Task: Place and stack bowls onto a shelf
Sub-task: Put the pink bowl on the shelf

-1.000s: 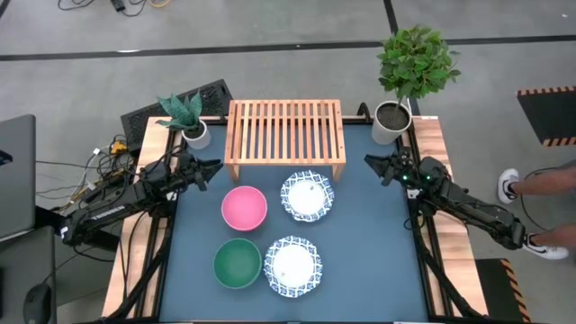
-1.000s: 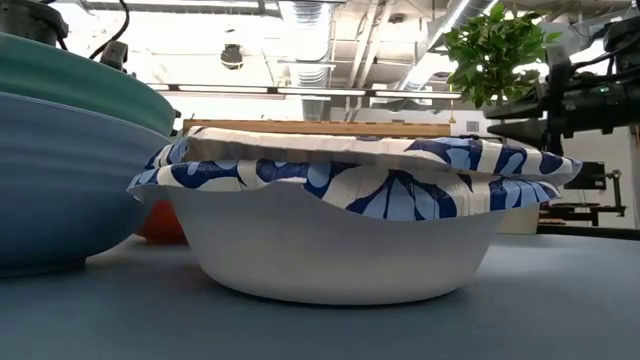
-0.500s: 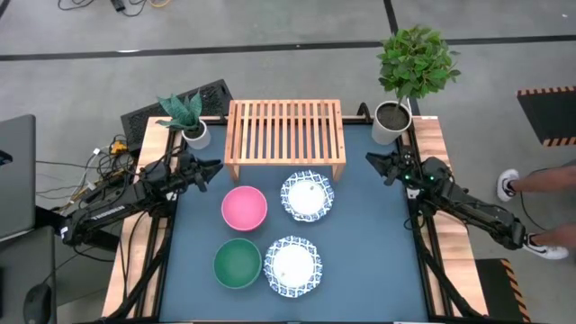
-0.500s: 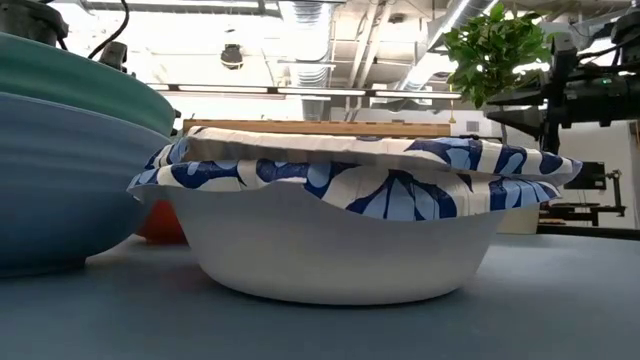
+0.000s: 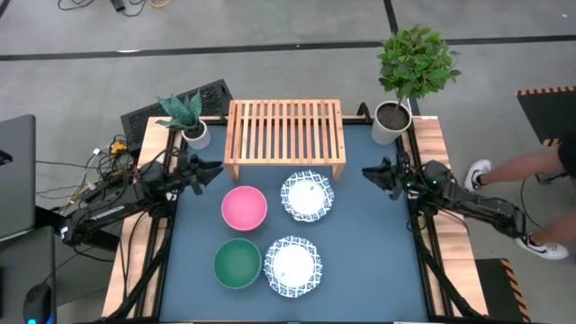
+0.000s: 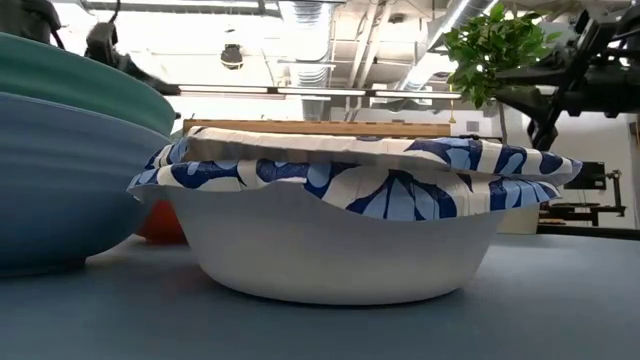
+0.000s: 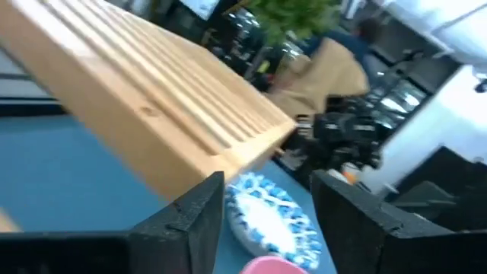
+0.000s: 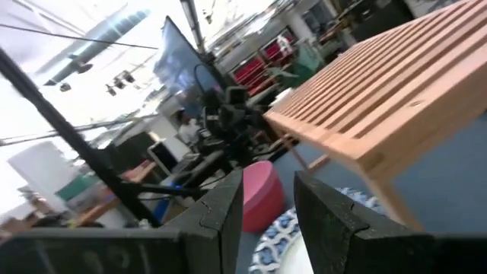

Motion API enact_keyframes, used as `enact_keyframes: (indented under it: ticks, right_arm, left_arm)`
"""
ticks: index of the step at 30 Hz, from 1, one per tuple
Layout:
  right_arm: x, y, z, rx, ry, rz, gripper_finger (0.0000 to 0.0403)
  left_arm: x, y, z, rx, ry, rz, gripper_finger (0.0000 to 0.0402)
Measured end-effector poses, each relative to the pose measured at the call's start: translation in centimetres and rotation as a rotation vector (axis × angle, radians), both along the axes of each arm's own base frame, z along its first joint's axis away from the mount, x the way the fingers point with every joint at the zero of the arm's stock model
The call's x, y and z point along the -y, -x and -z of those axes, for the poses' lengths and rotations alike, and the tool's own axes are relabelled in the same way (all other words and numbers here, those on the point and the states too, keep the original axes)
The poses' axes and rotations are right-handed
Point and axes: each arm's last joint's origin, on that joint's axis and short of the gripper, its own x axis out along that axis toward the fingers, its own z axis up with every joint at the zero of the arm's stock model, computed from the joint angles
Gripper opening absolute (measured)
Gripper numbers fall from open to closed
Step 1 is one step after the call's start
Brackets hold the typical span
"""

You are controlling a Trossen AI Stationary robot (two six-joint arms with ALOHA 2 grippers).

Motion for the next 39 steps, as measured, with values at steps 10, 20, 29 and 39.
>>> enact_keyframes:
  ticks: [10,20,29,39]
  right_arm:
    - [-0.4,0.6,-2.5,0.262,0.069,0.007,0.0143]
    - [-0.3,1.5,-4.8,0.287,0.41,0.268,0.0148]
    - [-0.2,2.1,-8.2,0.221,0.493,0.414,0.0208]
    - [0.3,0.3,-10.6,0.094,0.385,0.312,0.0233]
  left_arm:
    - [1.1,1.2,-5.5,0.161,-0.058,0.123,0.0253]
    - [2.1,2.6,-9.2,0.244,-0.041,0.217,0.0253]
    - [1.7,1.5,-9.7,0.073,-0.014,0.204,0.0253]
    - [1.1,-0.4,-11.5,-0.214,0.028,0.296,0.0253]
